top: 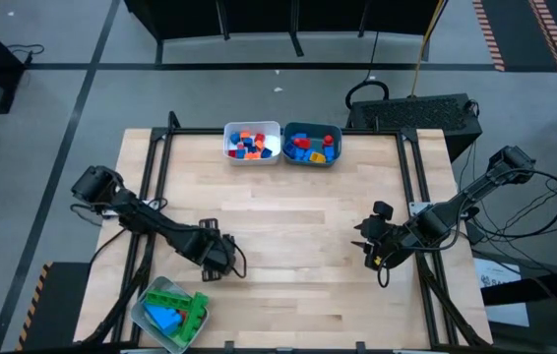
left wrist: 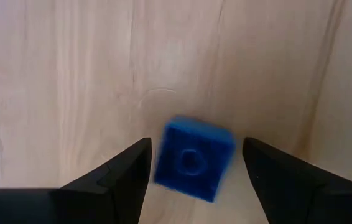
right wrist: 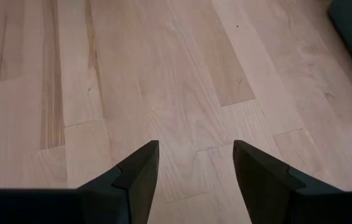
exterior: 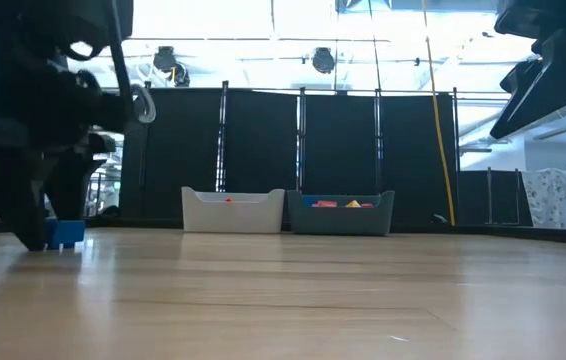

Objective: Sort blocks by size
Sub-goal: Put the blue cube 4 stud game piece into the white bin

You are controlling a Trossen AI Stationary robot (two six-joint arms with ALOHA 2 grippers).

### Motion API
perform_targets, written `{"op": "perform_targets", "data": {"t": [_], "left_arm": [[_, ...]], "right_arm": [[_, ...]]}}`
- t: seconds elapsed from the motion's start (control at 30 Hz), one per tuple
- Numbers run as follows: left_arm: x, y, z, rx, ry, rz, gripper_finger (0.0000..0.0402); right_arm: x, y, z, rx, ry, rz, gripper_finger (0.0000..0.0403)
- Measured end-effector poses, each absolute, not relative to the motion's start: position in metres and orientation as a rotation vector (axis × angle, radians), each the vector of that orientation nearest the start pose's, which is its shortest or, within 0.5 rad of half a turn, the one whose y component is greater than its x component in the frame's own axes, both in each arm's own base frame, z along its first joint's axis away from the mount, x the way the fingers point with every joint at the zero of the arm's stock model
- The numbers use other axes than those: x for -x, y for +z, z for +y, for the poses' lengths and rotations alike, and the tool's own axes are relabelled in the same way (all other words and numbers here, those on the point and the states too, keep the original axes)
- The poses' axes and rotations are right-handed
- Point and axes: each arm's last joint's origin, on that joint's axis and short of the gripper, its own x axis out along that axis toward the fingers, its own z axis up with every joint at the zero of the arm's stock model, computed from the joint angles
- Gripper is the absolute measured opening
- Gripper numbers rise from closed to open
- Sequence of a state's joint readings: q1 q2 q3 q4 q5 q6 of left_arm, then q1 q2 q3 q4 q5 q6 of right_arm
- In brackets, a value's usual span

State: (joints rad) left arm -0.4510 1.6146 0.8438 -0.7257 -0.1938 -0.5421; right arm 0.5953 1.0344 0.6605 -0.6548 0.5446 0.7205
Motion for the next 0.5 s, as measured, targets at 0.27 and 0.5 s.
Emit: {"op": "perform_targets", "data": {"t": [0.27, 0.5], "left_arm": [[-0.2318, 0.1369, -0.0985, 0.037, 0.201, 1.415, 0.022], [-0.2342, 0.136, -0.0982, 0.025, 0.171, 1.4, 0.0142]], "right_arm": [[-0.1598, 0.2176, 0.0901, -0.121, -0.258, 0.816, 0.0192], [-0.1609, 0.2184, 0.0906, -0.115, -0.255, 0.801, 0.0192]]}}
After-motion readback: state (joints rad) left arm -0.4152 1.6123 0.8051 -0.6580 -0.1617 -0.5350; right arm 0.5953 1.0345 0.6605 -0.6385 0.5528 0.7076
